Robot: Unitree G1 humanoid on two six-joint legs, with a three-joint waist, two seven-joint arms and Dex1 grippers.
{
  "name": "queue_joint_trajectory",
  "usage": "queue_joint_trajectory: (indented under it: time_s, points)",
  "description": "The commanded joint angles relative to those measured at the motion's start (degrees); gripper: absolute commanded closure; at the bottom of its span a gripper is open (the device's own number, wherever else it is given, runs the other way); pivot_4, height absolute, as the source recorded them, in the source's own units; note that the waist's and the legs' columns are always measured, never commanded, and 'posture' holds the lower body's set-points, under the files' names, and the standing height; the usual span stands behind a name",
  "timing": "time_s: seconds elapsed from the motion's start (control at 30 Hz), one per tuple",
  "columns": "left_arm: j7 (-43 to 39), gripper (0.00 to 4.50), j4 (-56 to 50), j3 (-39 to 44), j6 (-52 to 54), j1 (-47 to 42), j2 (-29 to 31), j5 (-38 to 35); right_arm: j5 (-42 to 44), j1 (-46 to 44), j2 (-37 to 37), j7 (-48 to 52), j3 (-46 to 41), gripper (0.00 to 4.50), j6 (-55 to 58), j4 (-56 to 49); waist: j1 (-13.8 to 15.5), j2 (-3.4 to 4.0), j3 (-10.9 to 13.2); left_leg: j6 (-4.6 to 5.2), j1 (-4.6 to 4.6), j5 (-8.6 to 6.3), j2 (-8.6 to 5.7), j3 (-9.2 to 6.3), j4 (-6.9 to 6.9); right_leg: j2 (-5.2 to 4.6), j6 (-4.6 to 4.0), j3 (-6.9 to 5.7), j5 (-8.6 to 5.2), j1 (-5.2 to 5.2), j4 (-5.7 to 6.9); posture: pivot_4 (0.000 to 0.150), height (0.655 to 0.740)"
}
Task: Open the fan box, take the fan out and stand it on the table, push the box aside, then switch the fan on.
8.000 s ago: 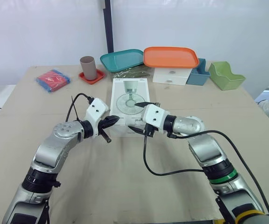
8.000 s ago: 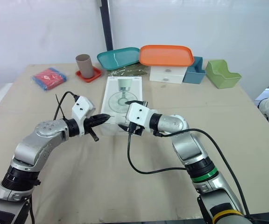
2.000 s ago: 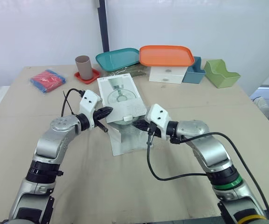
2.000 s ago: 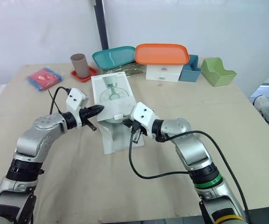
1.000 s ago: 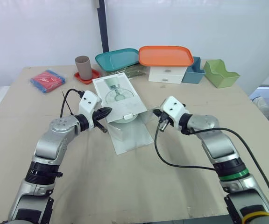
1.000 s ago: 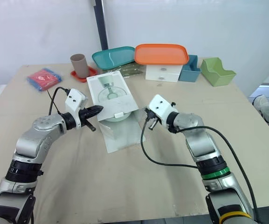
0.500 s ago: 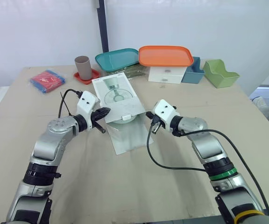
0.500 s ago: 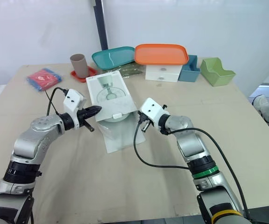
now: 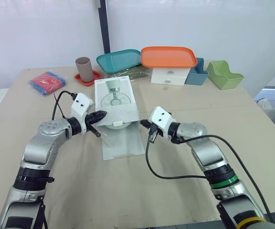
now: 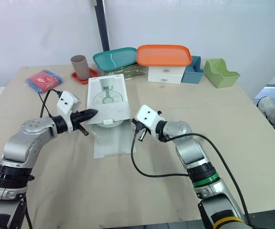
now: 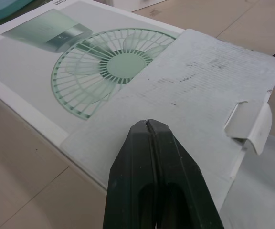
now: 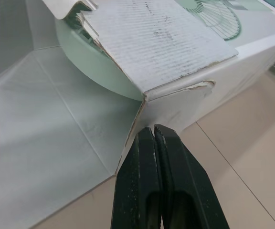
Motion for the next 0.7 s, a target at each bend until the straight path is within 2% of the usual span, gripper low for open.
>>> queue_joint_trajectory:
  time_s: [0.03,0.7]
  points:
    - [-0.9,4.50,-1.5,0.9,0.3,0.2,0.7,-0.9,1.5,-1.0,0.7,1.7,0.9,4.46,0.4,-4.4,0.0,0.00,0.0,0.01,0.00,0.00,0.00,0.00,0.00,0.00,0.00,0.00,0.00,0.00,0.00,0.150,0.7400]
    - [-0.3,4.50,0.1,-1.3,0.4,1.5,-0.4,0.5,-1.1,-1.2,2.4,-2.4,0.6,4.46,-4.7,1.6,0.0,-0.01,0.0,0.13,0.02,-0.07,0.00,0.01,0.00,0.00,-0.01,0.00,0.00,0.01,0.01,0.150,0.7400]
